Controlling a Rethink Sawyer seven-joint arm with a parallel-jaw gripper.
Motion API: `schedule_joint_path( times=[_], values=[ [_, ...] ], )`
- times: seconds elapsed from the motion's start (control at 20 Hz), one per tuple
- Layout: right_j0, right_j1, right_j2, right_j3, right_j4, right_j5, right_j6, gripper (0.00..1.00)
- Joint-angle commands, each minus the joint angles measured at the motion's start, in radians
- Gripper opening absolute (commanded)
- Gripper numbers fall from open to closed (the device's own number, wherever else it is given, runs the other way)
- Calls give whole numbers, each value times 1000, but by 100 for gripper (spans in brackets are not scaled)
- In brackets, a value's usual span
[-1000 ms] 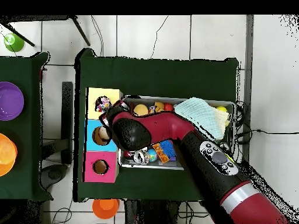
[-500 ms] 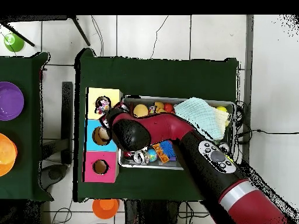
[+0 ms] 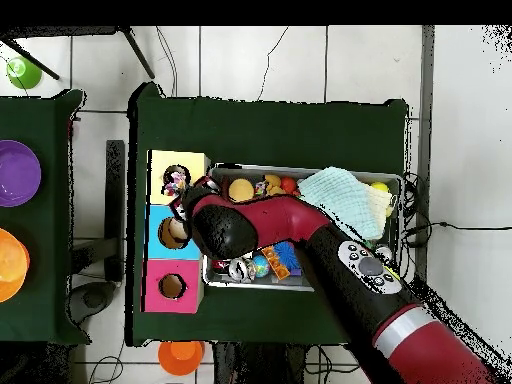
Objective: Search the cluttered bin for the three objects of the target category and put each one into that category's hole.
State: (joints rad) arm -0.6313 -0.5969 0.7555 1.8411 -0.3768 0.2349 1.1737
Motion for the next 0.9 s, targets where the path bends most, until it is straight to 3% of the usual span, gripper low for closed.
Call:
schedule_joint_path(
  times=[0.05,0.5,0.9],
  values=[
    [1,44,-61,33,-78,-104,132,0],
    [2,51,-59,32,-68,-117,120,0],
    [11,52,-65,25,-58,-44,87,0]
  ],
)
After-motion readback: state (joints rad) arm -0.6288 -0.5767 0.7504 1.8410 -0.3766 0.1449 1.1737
